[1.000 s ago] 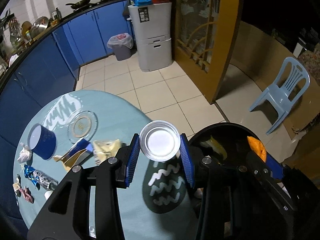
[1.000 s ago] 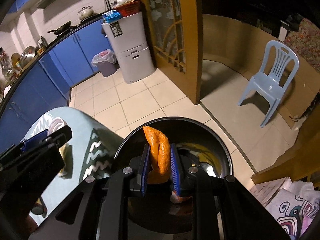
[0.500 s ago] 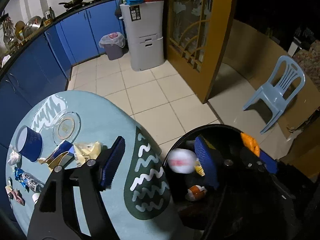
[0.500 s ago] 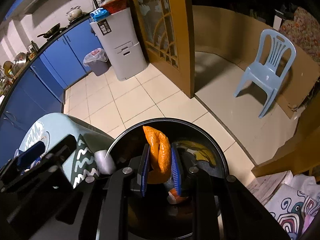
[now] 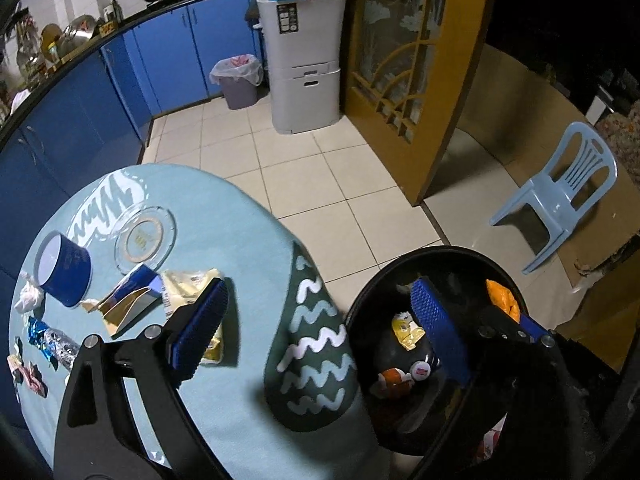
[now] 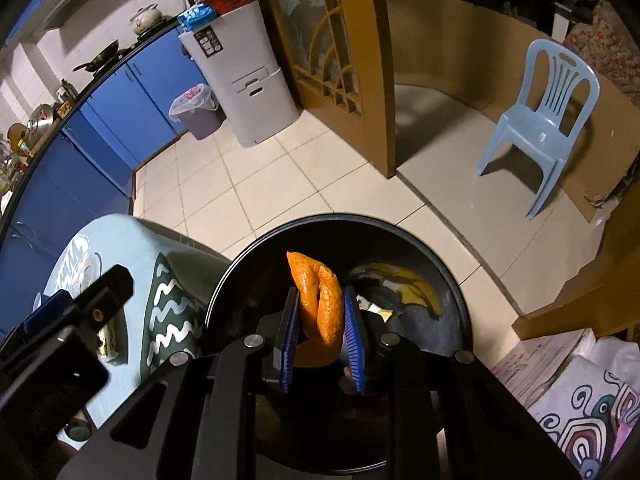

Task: Collect trash
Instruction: 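Carry both items over the black bin and open both tools to drop them, then grasp the cream snack bag with the right tool while the left tool grasps the brown medicine bottle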

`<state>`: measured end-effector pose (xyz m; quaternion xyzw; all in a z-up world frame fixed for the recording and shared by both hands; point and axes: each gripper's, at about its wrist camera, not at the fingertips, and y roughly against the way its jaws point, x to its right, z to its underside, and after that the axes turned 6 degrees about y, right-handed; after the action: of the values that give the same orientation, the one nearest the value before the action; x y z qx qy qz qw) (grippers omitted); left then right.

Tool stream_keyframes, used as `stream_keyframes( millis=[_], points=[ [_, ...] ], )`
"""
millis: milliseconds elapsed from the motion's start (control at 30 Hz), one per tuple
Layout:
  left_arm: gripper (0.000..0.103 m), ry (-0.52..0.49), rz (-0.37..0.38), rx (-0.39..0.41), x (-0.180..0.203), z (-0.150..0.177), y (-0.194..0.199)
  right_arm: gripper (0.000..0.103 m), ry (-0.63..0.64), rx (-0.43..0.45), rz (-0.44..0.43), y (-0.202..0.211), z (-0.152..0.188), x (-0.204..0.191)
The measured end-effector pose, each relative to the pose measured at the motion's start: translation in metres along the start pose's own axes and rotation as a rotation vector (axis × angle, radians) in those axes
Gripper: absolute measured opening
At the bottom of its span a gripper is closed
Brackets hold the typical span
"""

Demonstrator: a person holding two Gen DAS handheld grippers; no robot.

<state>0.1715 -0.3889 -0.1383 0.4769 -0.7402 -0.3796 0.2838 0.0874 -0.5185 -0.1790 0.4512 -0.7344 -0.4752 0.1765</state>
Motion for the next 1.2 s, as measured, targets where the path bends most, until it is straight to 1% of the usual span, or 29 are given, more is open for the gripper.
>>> stream_keyframes(
  millis=[133,167,233,267,333,533,667,700,767,800,867,967,1067,1133,1200],
  points=[
    [0.092,0.016,-0.008,0.001,-0.011,0.001,0.003,0.024,0.053,-0.039,-0.023,-0.010,0.005,-0.009],
    [0.092,0.022,-0.011,0.000,-0.015,0.002,0.004,0.029,0.061,-0.051,-0.029,-0.012,0.006,-0.012],
    [0.092,0.032,-0.017,0.000,-0.022,0.004,0.006,0.095,0.066,-0.054,-0.041,-0.014,0.008,-0.014],
    [0.092,0.037,-0.022,-0.001,-0.026,0.004,0.006,0.096,0.074,-0.026,-0.060,-0.011,0.009,-0.016],
    [0.092,0.050,-0.026,-0.008,-0.034,0.005,0.007,0.096,0.093,0.012,-0.031,-0.005,0.011,-0.019],
    [0.092,0.078,-0.059,-0.006,-0.056,0.014,0.015,0.096,0.100,0.005,-0.030,-0.001,0.011,-0.026],
    [0.092,0.123,-0.104,0.003,-0.076,0.023,0.022,0.096,0.110,0.007,-0.047,0.005,0.013,-0.035],
    [0.092,0.139,-0.127,0.012,-0.083,0.026,0.025,0.096,0.113,0.003,-0.058,0.006,0.013,-0.040],
    [0.092,0.163,-0.169,0.022,-0.093,0.030,0.028,0.096,0.125,-0.002,-0.101,0.008,0.016,-0.051],
    [0.092,0.182,-0.202,0.026,-0.101,0.032,0.030,0.096,0.138,0.002,-0.119,0.010,0.018,-0.059],
    [0.092,0.215,-0.255,0.030,-0.116,0.036,0.034,0.096,0.181,0.008,-0.131,0.014,0.023,-0.076],
    [0.092,0.281,-0.300,0.029,-0.147,0.047,0.044,0.096,0.247,0.015,-0.159,0.018,0.034,-0.104],
    [0.092,0.346,-0.323,0.013,-0.174,0.061,0.051,0.096,0.334,0.023,-0.173,0.020,0.045,-0.134],
    [0.092,0.401,-0.318,-0.020,-0.193,0.074,0.052,0.095,0.401,0.026,-0.161,0.018,0.052,-0.153],
    [0.091,0.438,-0.314,-0.049,-0.205,0.085,0.052,0.095,0.433,0.013,-0.170,0.013,0.056,-0.164]
  ],
)
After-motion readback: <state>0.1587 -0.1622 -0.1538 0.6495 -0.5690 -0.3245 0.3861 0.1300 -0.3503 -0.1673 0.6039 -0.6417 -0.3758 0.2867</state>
